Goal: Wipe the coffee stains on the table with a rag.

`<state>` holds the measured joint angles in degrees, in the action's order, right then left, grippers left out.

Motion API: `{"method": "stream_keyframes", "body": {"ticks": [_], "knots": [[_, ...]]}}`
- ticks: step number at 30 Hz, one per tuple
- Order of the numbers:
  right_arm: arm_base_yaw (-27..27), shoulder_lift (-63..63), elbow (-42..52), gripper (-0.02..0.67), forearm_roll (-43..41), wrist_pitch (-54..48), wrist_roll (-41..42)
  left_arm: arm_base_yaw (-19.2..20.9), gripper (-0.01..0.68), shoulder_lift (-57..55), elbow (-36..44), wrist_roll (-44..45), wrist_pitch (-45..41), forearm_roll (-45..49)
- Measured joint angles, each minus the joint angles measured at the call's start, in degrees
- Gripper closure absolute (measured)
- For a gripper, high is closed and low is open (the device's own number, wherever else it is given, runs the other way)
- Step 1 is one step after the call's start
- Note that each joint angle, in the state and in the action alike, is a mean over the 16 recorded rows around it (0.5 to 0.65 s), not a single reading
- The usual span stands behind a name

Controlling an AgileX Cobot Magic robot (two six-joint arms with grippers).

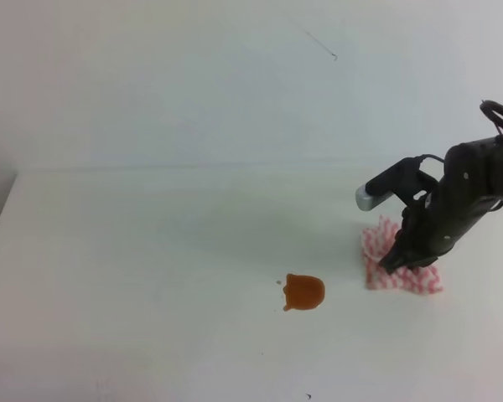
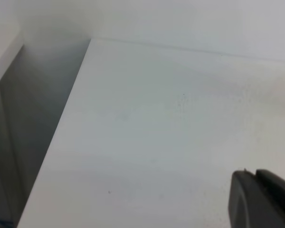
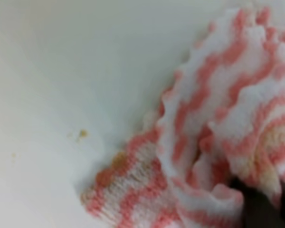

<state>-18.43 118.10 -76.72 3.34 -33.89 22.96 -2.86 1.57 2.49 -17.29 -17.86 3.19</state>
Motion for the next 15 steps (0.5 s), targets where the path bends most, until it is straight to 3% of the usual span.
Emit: {"method": "stream_keyframes", "body": {"ticks": [7,15], "knots": [[-4.4,3.6,-3.9,0.648,1.3,-1.4,-1.3,0.0,0.672,0.0,0.0,0.0,0.0,0.0],[-14.5,5.4,-5.2,0.648,2.5,-1.9,-0.7,0.0,0.673,0.0,0.0,0.0,0.0,0.0]]}}
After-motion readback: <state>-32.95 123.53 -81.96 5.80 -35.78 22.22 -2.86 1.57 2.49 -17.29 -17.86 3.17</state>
